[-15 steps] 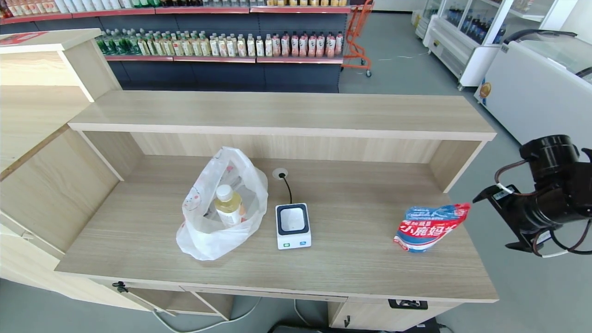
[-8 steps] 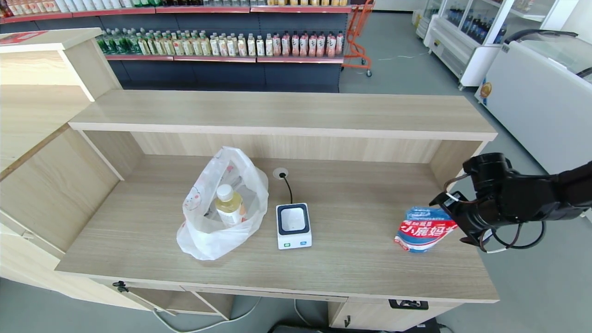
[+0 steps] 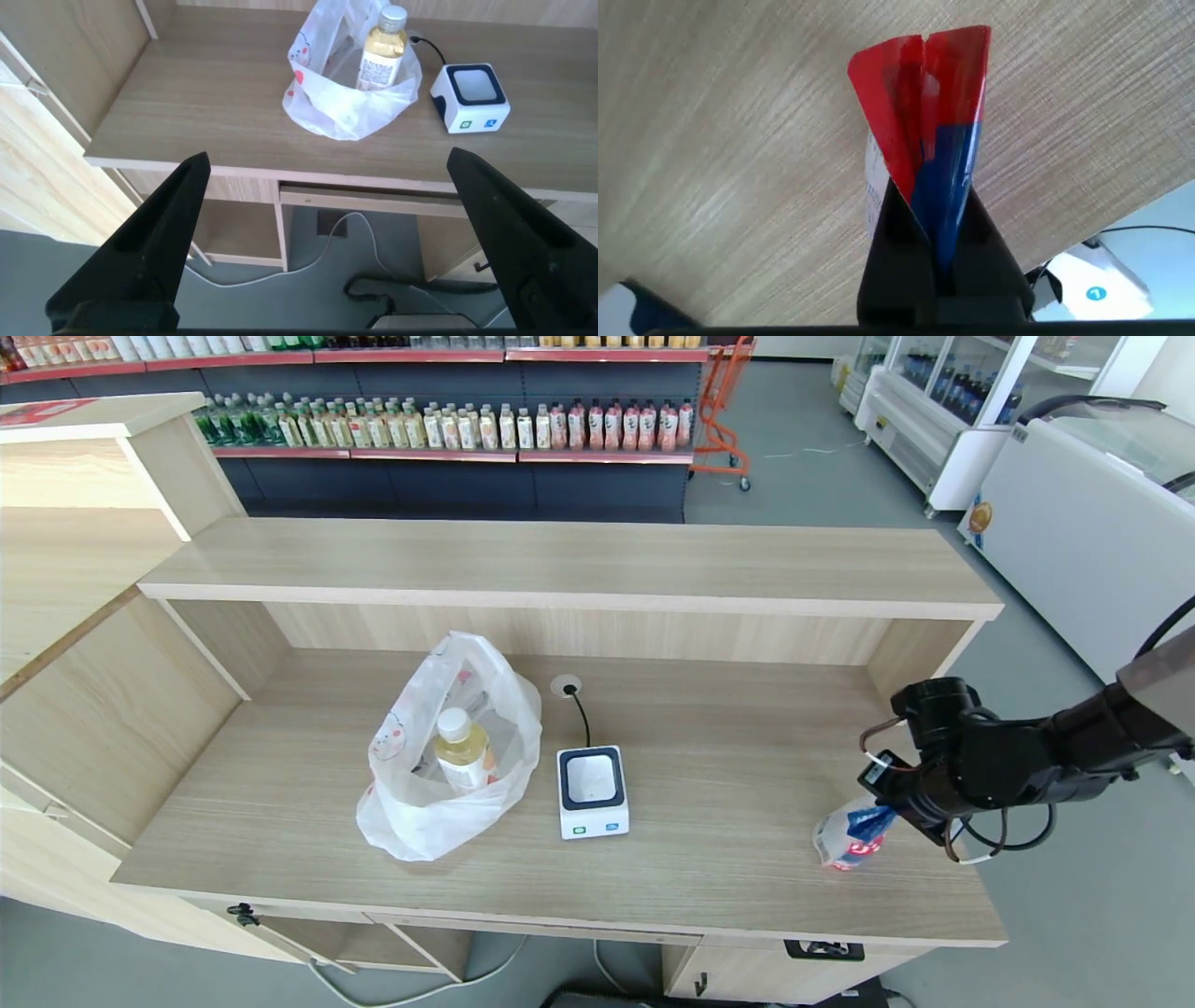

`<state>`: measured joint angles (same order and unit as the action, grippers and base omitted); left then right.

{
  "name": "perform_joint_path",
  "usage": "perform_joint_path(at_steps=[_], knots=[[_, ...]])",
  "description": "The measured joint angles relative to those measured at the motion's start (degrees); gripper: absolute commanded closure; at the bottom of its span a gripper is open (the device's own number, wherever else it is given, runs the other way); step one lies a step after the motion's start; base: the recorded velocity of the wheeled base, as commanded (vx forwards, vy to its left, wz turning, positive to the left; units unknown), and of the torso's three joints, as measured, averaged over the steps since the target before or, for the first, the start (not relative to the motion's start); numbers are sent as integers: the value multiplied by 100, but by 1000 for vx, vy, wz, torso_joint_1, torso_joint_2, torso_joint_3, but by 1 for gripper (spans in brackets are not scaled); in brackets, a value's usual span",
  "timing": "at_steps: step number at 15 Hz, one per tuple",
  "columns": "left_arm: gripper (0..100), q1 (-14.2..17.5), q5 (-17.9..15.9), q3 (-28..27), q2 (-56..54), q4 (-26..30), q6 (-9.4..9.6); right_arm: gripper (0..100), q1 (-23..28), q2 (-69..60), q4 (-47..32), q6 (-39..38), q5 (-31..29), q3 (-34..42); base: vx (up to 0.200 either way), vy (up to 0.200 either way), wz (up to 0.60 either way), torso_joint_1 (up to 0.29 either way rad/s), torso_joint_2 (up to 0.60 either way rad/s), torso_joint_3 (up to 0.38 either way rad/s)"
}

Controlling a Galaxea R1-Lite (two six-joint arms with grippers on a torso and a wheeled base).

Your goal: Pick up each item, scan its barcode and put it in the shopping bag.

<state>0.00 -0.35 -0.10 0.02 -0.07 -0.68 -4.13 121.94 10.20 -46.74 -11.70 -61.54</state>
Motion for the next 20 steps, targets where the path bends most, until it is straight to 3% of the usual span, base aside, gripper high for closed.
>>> perform_joint_path(at_steps=[3,6,8,12,14,17,20], knots=[[0,0,0,0,0,0,2,100,-134,11,145,416,-223,22,0,0,0,0,0,0],[0,0,0,0,-2,0,2,100,-176,-391,372,908,358,77,0,0,0,0,0,0],[0,0,2,0,-2,0,0,100,-143,-885,389,1141,1219,123,0,0,0,0,0,0],[0,0,0,0,0,0,2,100,277,-2103,405,1729,4136,276,0,0,0,0,0,0],[0,0,0,0,0,0,2,100,421,-2653,413,1797,5191,328,0,0,0,0,0,0],[0,0,0,0,-2,0,0,100,400,-3377,407,1792,6231,449,0,0,0,0,0,0],[0,0,0,0,0,0,0,100,113,-3910,394,1480,6491,622,0,0,0,0,0,0]])
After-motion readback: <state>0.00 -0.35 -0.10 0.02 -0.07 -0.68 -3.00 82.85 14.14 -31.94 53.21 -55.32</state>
